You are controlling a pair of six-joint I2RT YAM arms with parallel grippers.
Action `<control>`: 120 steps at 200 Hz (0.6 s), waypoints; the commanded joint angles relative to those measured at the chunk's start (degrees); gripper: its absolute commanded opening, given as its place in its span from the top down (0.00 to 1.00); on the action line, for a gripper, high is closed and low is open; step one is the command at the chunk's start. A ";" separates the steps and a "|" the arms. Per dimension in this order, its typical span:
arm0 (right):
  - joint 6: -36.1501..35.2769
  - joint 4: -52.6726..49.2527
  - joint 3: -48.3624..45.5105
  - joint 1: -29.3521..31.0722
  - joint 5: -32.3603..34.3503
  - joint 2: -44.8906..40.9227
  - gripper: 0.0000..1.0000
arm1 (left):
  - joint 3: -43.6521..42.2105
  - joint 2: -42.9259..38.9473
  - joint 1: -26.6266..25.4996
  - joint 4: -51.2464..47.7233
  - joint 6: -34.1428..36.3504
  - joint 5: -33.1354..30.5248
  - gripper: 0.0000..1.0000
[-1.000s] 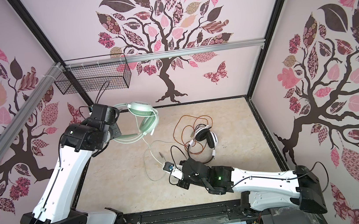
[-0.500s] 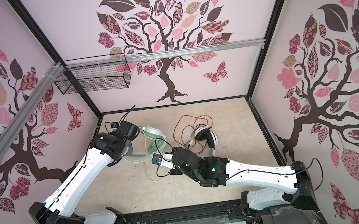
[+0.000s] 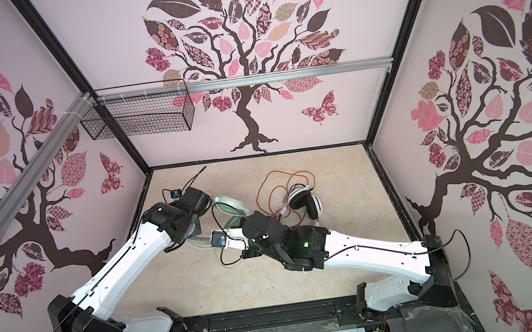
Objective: Wrap the headphones
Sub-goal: 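Carry the cable with the right gripper around the headset held by the left gripper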
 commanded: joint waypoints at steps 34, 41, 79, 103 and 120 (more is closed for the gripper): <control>-0.18 -1.07 4.19 2.30 -4.00 2.43 1.00 | 1.61 3.50 -0.07 3.18 -2.68 -0.42 1.00; -0.53 -0.79 4.10 2.28 -3.77 2.47 1.00 | 1.74 3.79 -0.10 3.04 -2.72 -0.39 1.00; -1.35 -0.41 5.99 1.80 2.59 4.41 1.00 | 1.02 3.22 -0.06 2.38 -1.23 0.57 1.00; -3.56 -2.60 8.11 -0.15 8.70 6.35 1.00 | -1.28 0.89 -0.13 2.98 1.96 3.11 1.00; -6.93 -3.22 8.40 -0.44 15.27 7.67 1.00 | -3.38 -1.04 -0.19 2.95 3.63 3.38 1.00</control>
